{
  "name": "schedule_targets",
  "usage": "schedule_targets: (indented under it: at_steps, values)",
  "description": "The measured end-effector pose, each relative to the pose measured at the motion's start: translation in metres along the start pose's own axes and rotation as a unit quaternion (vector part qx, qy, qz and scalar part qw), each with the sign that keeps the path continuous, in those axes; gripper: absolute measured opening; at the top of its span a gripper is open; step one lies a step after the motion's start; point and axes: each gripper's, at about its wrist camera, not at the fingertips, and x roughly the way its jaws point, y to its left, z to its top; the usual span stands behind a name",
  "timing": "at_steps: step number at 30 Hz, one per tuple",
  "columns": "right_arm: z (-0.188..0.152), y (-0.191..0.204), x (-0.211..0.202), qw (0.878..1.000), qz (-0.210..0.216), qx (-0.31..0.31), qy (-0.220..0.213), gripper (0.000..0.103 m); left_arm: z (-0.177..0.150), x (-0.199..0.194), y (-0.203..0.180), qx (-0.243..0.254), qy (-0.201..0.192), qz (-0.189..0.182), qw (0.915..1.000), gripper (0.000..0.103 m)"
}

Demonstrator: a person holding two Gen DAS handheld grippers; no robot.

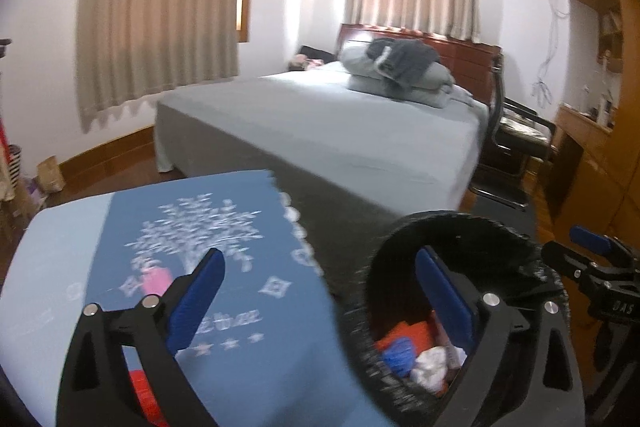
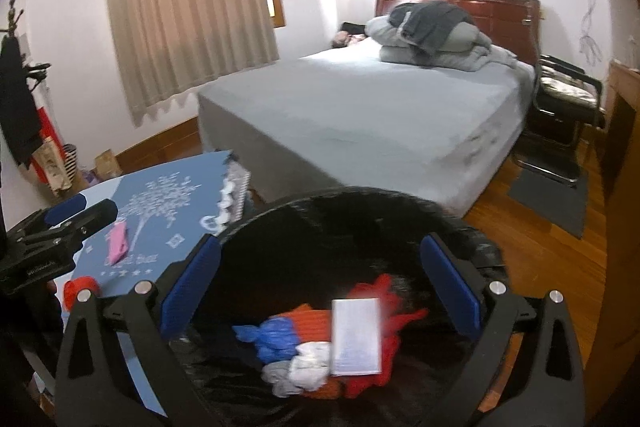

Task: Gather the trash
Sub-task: 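Move the left gripper to the red plastic bag and grasp it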

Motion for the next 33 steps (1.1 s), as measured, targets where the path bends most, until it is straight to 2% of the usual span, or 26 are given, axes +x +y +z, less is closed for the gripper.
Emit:
schedule_targets:
  at_steps: [10,21,33]
  values:
    - [-0.002,0.066,0.020,0.998,0.050,-0.031,0.011,0.097,-0.020,-0.025,0.064,-0.033,0.005,0.067,0.9972,0.094]
    - [-0.009,0.130,0.040,0.992,0.102,-0.068,0.022,0.097,-0.063,-0.041,0.125,-0.063,0.036,0.130,0.9889,0.094]
    - [-0.019,0.154,0.058,0.988,0.119,-0.086,0.043,0.097,-0.103,-0.020,0.142,-0.086,0.091,0.132,0.9832,0.094]
